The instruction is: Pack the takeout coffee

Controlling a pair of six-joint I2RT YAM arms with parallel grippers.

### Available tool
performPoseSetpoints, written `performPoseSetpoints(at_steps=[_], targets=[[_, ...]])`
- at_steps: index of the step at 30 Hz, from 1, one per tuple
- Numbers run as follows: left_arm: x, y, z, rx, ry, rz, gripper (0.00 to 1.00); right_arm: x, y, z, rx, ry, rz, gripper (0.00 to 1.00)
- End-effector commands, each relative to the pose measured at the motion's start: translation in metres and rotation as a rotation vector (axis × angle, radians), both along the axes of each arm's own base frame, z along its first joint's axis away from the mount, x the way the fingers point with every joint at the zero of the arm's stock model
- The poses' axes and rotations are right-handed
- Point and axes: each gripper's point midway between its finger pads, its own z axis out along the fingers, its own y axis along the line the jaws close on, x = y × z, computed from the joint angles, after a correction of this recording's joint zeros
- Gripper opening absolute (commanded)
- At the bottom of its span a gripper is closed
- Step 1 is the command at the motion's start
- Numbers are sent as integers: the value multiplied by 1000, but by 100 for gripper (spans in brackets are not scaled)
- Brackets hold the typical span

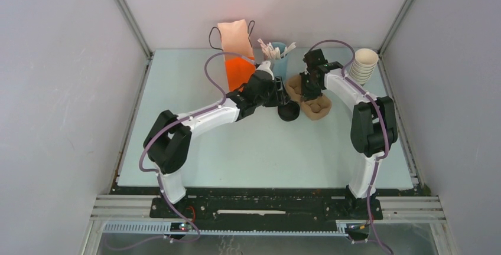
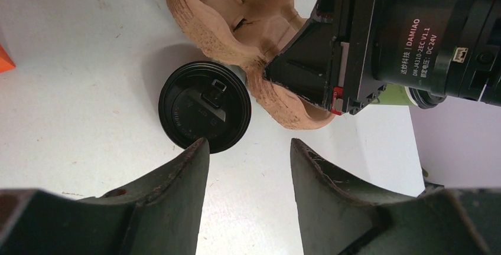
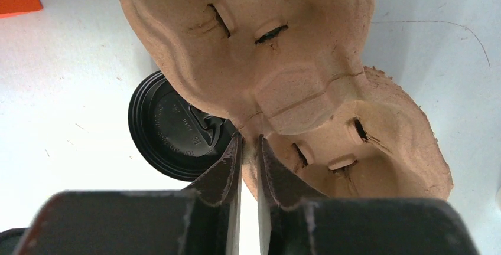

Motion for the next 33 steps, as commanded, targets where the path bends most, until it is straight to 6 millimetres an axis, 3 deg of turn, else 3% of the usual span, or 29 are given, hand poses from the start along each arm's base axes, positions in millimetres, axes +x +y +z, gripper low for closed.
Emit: performPoseSetpoints(at_steps=[1, 3, 5, 14, 17, 22, 26, 33], targets=[[5, -3, 0, -21, -6, 6, 58, 13, 6, 18, 50, -49, -5, 17], [5, -4, -2, -21, -3, 5, 58, 13, 5, 18, 51, -47, -11, 15], [7, -5, -5, -20, 3, 4, 58, 13, 4, 19, 49, -46, -15, 6], [24, -16, -34, 33, 62, 25, 54, 12, 4, 30, 53, -70, -31, 0], [33, -23, -40, 8, 83, 37, 52, 12, 4, 28, 54, -64, -32, 0], [48, -33, -41, -73, 99, 64, 60, 7, 2, 35, 67, -81, -41, 0], [56, -31, -52, -97, 137, 94, 60, 8, 0, 46, 85, -105, -44, 0], [63, -36, -53, -173, 150, 99, 63, 8, 0, 46, 118, -113, -52, 0]])
